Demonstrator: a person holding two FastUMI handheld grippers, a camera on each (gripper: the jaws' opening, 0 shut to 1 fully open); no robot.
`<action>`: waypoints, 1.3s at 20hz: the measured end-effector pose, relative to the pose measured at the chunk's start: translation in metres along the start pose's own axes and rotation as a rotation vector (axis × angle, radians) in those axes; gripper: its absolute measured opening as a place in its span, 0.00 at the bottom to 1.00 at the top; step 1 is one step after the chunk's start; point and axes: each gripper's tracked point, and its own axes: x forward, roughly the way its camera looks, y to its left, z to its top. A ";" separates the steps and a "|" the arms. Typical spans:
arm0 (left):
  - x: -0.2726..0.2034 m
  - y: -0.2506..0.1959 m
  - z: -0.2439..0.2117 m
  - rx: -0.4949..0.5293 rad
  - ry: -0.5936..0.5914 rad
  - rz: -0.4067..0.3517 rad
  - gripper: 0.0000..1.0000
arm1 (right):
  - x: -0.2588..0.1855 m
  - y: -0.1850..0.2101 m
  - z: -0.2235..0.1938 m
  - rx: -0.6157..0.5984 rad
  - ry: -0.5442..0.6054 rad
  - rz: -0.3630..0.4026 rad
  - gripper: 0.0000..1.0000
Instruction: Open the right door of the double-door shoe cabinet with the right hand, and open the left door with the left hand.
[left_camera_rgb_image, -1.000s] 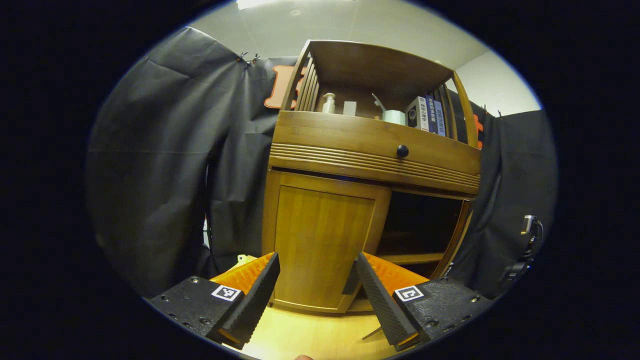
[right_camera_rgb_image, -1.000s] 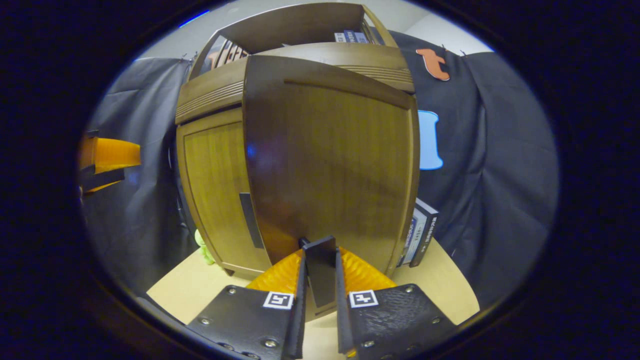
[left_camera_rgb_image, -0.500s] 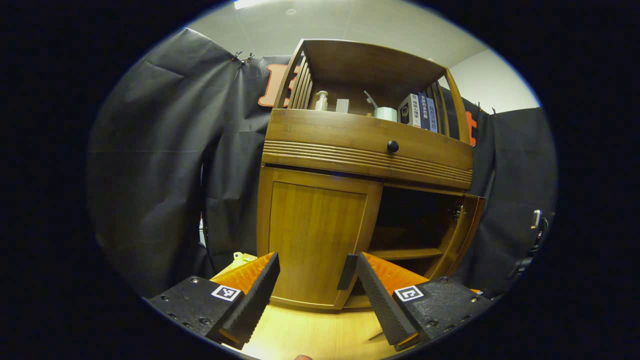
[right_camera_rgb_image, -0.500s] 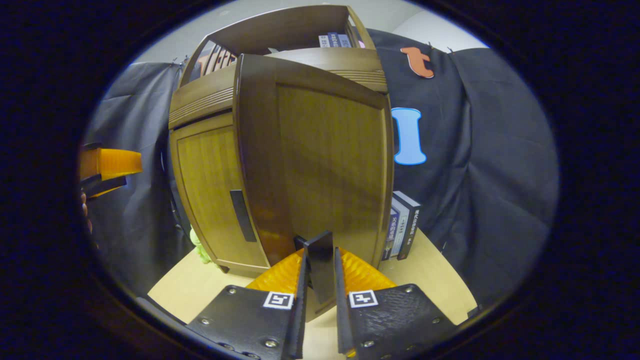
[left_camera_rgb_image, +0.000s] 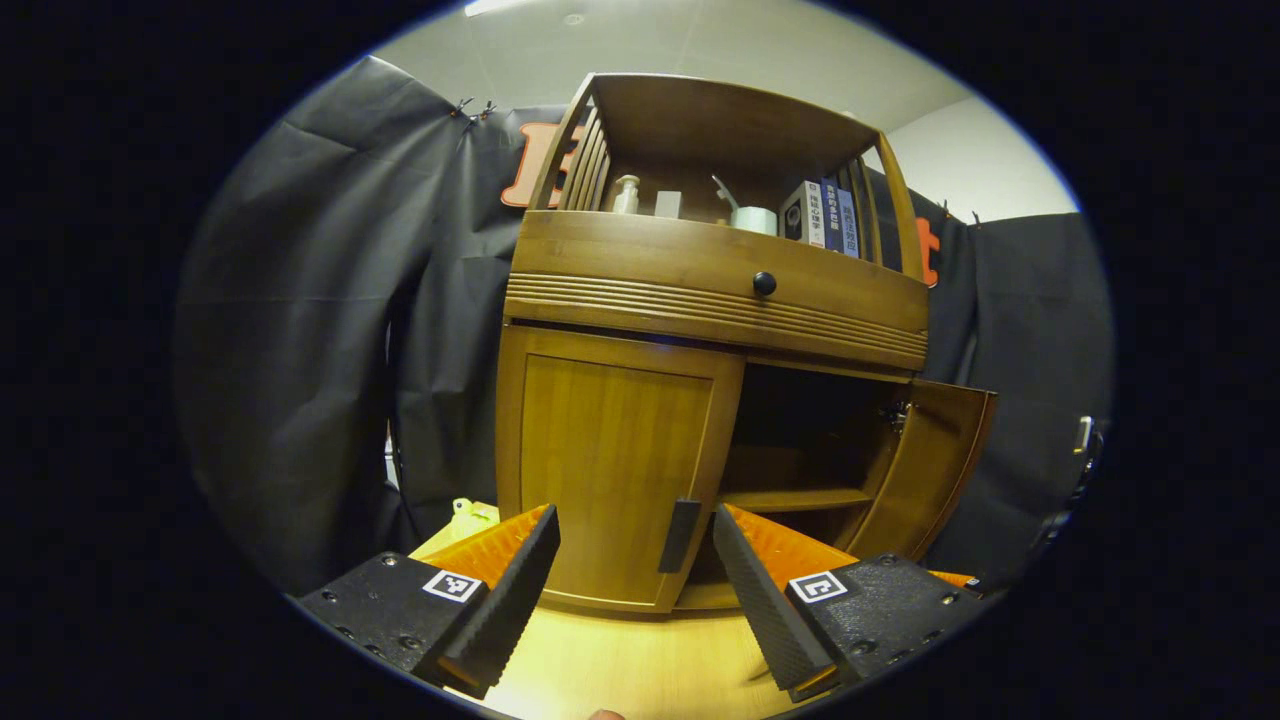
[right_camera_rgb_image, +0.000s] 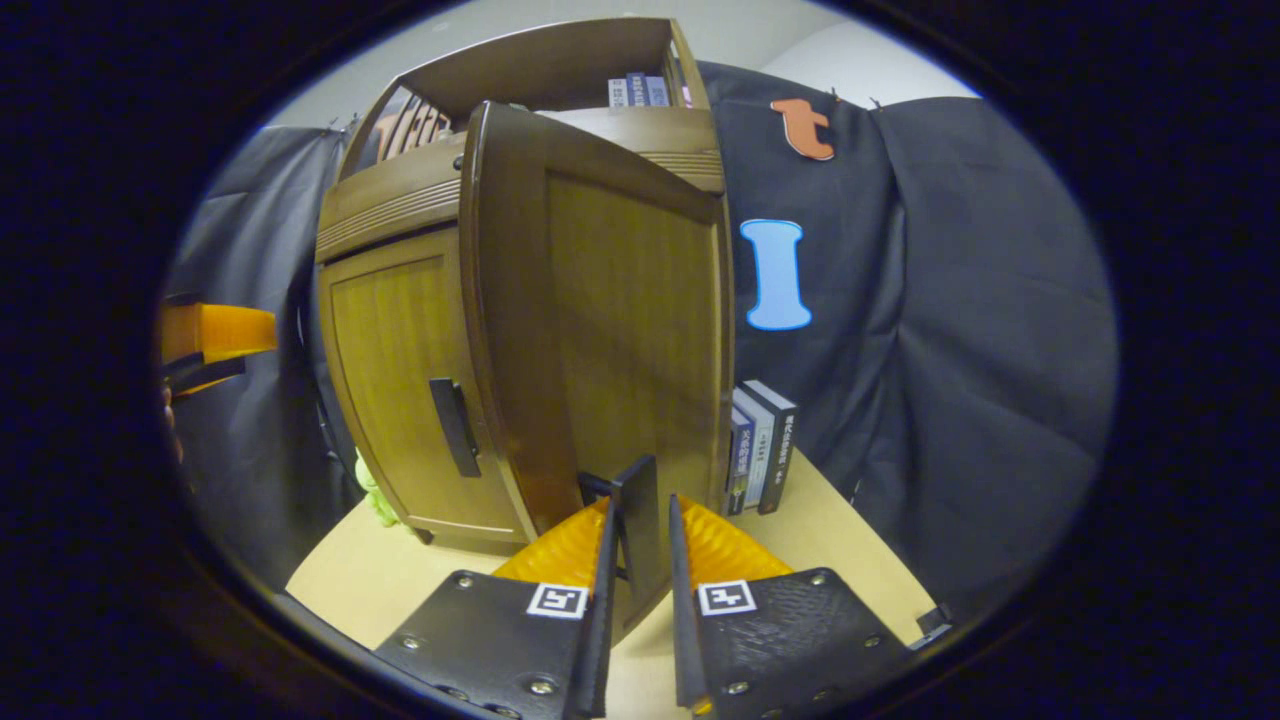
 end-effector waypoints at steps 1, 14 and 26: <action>0.001 -0.004 0.000 0.001 0.002 -0.010 0.96 | -0.001 -0.005 0.000 -0.002 -0.003 -0.013 0.26; 0.015 -0.039 -0.014 0.014 0.035 -0.103 0.92 | -0.016 -0.086 -0.005 0.043 -0.002 -0.198 0.15; 0.036 -0.049 -0.024 0.012 0.059 -0.125 0.96 | -0.031 -0.159 0.006 0.041 -0.021 -0.361 0.15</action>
